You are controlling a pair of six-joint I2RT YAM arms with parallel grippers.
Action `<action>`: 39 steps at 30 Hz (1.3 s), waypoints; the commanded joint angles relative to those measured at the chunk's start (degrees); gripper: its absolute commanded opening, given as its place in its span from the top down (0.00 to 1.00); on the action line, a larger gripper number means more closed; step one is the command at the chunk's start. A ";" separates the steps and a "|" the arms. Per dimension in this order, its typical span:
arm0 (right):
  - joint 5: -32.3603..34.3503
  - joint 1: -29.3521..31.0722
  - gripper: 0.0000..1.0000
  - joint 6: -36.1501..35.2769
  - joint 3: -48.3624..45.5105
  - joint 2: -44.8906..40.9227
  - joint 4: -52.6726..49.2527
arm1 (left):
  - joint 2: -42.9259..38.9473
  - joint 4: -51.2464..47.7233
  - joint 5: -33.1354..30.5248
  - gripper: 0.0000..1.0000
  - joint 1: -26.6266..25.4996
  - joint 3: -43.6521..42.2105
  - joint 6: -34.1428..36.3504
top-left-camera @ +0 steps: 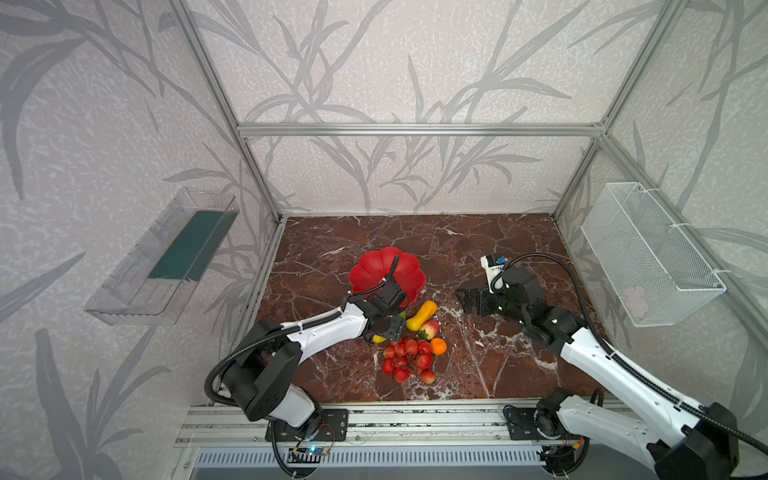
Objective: Place and organize the fake fruits in the fruit bowl
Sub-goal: 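Grasp the green cucumber with the left gripper while the right gripper withdraws, then place the cucumber in the bowl beside the avocado with the left gripper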
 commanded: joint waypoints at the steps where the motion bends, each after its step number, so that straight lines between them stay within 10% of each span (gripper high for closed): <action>1: 0.40 -0.32 0.01 -0.97 -1.13 -1.13 -1.25 | 1.68 -0.98 0.27 0.32 -0.18 2.11 0.30; 10: 0.72 -0.49 0.01 -0.80 -1.22 -1.51 -0.91 | -1.55 -0.23 2.70 0.54 -0.18 -0.70 1.91; 24: 1.31 -0.72 0.01 1.40 -1.84 -1.70 1.07 | -19.22 -4.69 14.25 0.56 -0.25 -0.56 6.55; 30: 0.97 -0.74 0.01 0.15 -0.92 -1.15 -1.51 | -25.01 -4.17 6.49 0.54 0.42 4.20 6.15; 39: -1.32 -0.60 0.01 -2.72 -0.60 1.22 -8.06 | -18.67 1.42 9.55 0.54 17.08 8.37 -0.22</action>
